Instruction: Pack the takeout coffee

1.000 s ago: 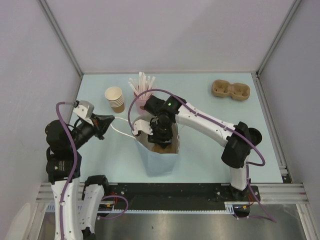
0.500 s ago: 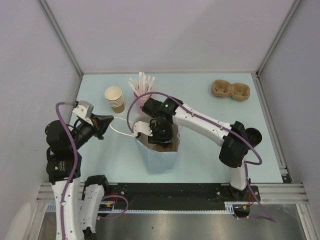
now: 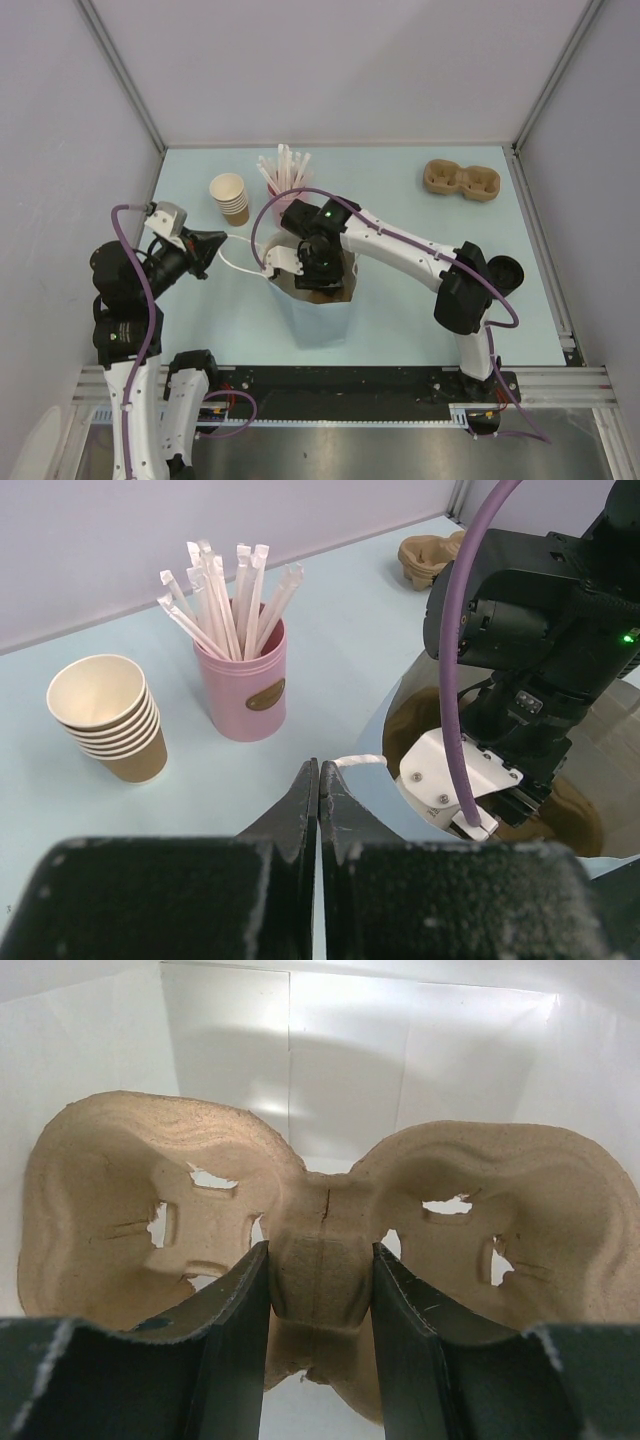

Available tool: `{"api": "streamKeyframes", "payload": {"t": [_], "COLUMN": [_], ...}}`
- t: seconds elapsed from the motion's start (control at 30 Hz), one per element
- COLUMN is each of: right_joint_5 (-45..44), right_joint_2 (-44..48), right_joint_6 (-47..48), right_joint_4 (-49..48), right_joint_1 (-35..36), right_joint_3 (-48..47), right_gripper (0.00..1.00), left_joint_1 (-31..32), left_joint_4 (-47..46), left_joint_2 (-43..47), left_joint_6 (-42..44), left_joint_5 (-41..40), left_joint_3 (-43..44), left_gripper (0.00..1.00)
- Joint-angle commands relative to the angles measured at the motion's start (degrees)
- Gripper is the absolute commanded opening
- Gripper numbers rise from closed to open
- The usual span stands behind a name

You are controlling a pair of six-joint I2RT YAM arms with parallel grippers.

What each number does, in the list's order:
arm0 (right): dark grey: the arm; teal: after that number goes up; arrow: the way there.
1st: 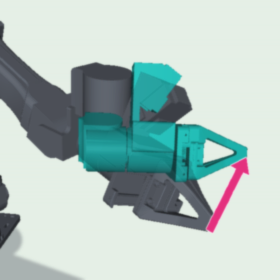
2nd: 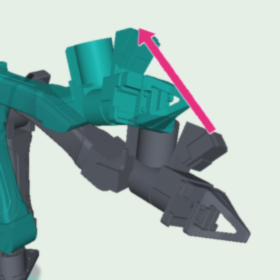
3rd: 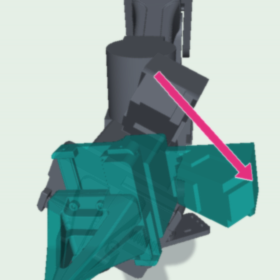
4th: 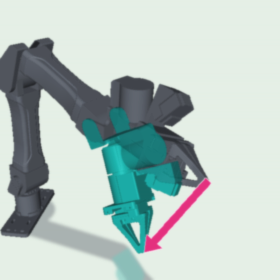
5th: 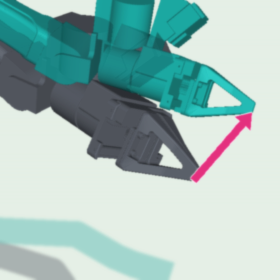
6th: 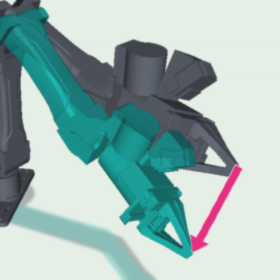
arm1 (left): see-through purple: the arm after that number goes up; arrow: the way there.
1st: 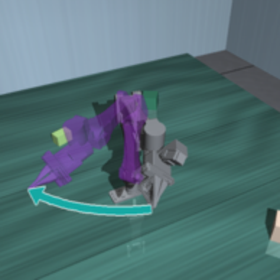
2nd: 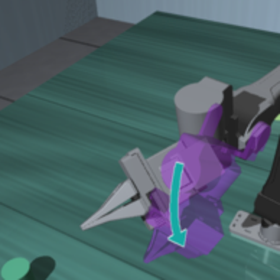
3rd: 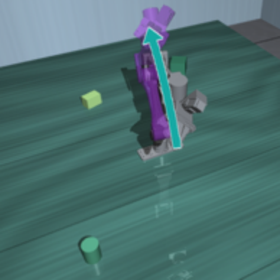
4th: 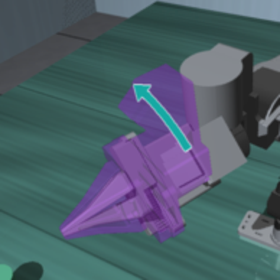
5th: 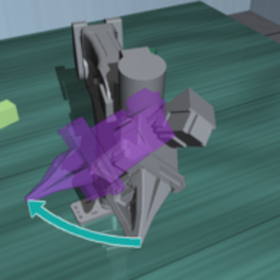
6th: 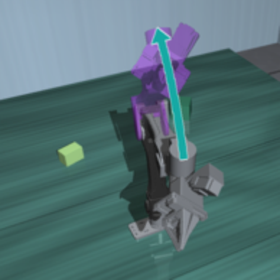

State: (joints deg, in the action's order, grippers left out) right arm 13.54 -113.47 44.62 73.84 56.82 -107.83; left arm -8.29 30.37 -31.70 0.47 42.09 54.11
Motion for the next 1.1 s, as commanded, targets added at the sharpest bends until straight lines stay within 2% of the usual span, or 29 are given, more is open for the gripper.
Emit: {"api": "streamKeyframes", "payload": {"t": [0.0, 0.07, 0.27, 0.83, 0.87, 1.07], "right_joint_5": [-4.0, -3.6, -3.1, 1.5, 1.8, 3.3], "right_joint_2": [-0.7, -0.6, -0.3, 0.8, 0.9, 2.3], "right_joint_6": [-0.4, -0.4, -0.5, -1.7, -1.9, -4.4], "right_joint_4": [4.8, 4.8, 4.6, 3.2, 3.0, -0.5], "right_joint_1": [-0.3, -0.2, 0.0, -1.0, -1.1, -1.8], "right_joint_3": [-1.6, -2.0, -3.0, -6.7, -6.8, -6.7], "right_gripper": [0.33, 0.37, 0.59, 0.94, 1.0, 1.0], "left_joint_1": [-1.0, -0.9, -1.0, -1.1, -1.2, -1.2], "left_joint_4": [-3.3, -3.3, -3.3, -3.2, -3.2, -3.3], "left_joint_2": [0.9, 0.9, 0.9, 0.2, 0.2, 0.0], "left_joint_6": [0.1, 0.0, -0.1, 0.0, 0.0, 0.1], "left_joint_5": [-1.4, -1.3, -1.2, -0.2, -0.2, 0.1], "left_joint_3": [0.2, 0.2, 0.2, 0.3, 0.4, 0.5], "left_gripper": [0.0, 0.0, 0.01, 0.05, 0.06, 0.11]}}
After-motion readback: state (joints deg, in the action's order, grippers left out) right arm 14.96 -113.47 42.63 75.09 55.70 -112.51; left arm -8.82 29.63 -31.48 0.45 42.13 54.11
